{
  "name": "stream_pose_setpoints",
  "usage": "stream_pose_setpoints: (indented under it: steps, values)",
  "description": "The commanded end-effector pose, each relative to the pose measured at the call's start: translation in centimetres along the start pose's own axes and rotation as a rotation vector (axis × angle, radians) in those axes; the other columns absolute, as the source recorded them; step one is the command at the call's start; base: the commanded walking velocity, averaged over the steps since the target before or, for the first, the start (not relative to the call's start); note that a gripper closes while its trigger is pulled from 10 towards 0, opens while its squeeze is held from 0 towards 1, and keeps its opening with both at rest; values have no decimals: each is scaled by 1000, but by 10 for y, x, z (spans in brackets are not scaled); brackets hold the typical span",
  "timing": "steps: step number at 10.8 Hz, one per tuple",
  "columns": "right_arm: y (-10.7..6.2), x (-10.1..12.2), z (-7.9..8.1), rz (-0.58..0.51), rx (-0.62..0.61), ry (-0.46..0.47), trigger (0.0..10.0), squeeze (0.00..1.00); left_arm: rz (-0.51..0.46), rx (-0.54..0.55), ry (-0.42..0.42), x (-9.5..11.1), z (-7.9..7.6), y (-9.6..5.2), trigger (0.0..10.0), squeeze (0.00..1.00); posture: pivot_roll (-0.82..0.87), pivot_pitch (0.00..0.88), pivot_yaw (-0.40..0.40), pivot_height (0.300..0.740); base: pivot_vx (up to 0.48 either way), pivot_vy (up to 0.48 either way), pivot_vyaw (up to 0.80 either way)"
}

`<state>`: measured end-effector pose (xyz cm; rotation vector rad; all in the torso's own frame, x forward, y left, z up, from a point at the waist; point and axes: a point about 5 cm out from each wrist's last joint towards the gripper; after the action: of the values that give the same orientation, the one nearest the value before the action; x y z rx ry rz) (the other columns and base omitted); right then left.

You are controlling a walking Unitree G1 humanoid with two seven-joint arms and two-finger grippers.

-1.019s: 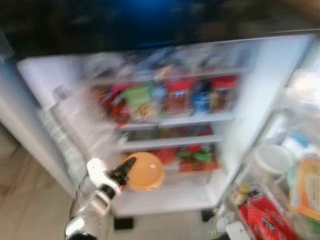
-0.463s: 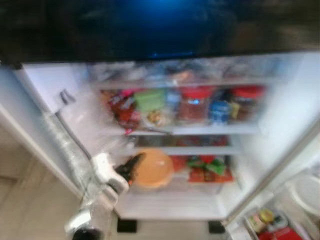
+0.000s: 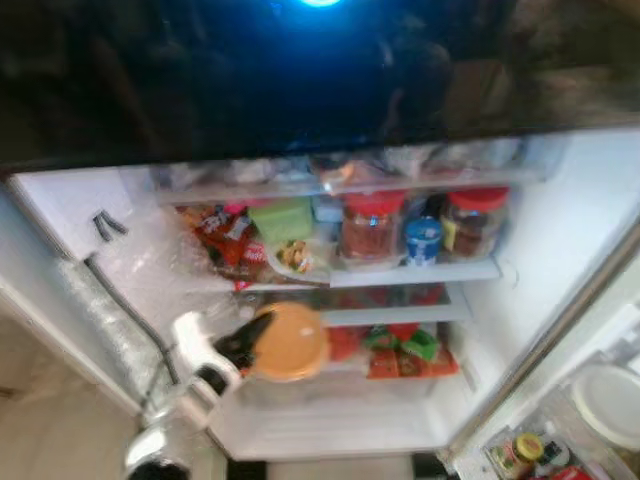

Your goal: Restocking fridge

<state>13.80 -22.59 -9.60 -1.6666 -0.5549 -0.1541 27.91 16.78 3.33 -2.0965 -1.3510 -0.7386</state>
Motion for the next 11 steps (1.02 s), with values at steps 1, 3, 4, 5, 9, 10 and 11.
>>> stream_pose_setpoints:
  steps: [1,3,4,5,9,10,11]
  values:
    - [0,3,-7,-19,-21,4,10000,0,14,-34,-1,-2,-9,7,10000,0,-65,0,44,740,244,0,0]
    - [0,3,-6,-20,-19,-2,10000,0,55,-54,-7,-5,-9,5,10000,0,-63,0,43,740,0,0,0]
    - [0,3,-6,-21,-20,1,10000,0,51,-50,-13,-6,-8,4,10000,0,-63,0,43,740,0,0,0]
    - [0,4,-6,-23,-19,3,10000,0,41,-35,-28,-6,-5,4,10000,0,-63,0,41,740,0,0,0]
    - [0,2,-10,7,-54,-7,10000,0,40,-36,-55,-8,-6,10,10000,0,-75,0,38,740,0,0,0]
    - [0,1,-10,21,-56,-16,10000,0,38,-32,-53,-7,-6,12,10000,0,-74,0,37,740,0,0,0]
    - [0,1,-10,24,-56,-17,10000,0,31,-31,-53,-6,-5,13,10000,0,-76,0,35,740,0,0,0]
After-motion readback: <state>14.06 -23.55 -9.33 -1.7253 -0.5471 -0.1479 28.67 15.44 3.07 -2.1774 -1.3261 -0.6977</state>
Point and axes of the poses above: a point about 5 cm out from each wrist's last joint towards the gripper, its own y axis pointing out of the wrist towards the gripper, its own x axis along the axis of the wrist's last joint, z = x × y
